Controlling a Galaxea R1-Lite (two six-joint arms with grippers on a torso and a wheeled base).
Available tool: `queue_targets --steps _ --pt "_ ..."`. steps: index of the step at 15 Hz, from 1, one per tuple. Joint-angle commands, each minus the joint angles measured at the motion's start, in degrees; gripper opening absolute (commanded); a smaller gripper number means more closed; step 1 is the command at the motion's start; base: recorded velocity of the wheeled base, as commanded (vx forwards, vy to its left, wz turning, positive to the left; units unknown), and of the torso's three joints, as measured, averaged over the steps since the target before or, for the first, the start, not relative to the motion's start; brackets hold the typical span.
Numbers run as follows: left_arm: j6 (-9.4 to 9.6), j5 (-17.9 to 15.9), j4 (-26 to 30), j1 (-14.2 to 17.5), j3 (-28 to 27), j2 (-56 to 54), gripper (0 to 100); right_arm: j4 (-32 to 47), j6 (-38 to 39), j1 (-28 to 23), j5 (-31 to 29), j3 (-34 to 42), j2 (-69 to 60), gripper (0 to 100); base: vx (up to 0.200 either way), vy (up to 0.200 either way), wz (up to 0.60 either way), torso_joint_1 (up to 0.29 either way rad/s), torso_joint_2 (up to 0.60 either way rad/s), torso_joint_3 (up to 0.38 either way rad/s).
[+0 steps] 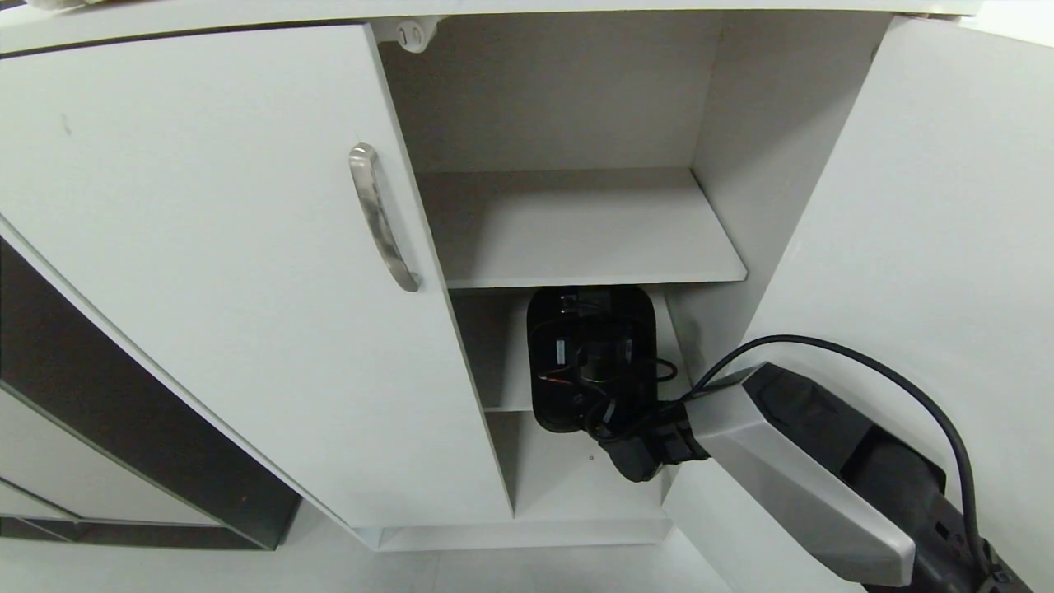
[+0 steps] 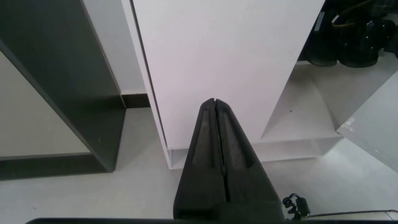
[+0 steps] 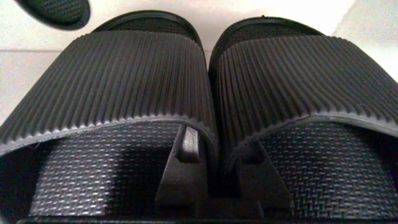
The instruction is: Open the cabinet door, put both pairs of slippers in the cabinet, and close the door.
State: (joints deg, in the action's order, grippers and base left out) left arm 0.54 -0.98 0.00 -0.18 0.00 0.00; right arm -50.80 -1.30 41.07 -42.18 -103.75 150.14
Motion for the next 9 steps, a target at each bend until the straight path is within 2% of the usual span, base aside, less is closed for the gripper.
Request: queue_targets --steps 1,6,7,9 --pt "-0.01 0.01 0.0 0.01 0.0 0.09 0 0.61 -0.01 -0.11 0.17 -0.4 0.15 0 0.0 0.0 0.0 0.0 0.0 0.0" --pt "-0.01 0.01 0.0 0.01 0.0 0.09 0 0.88 -0.01 -0.55 0.17 -1.19 0.94 0 0.0 0.0 0.0 0.0 0.0 0.0" --pt "-0.01 0.01 0.0 0.01 0.0 0.09 0 0.88 -0.01 -0.55 0.17 -1.19 0.94 100 0.0 0.0 0.0 0.0 0.0 0.0" --pt "-0.01 0.01 0.0 0.01 0.0 0.09 0 1.4 -0.01 -0.55 0.17 -1.19 1.03 100 0.0 0.0 0.0 0.0 0.0 0.0"
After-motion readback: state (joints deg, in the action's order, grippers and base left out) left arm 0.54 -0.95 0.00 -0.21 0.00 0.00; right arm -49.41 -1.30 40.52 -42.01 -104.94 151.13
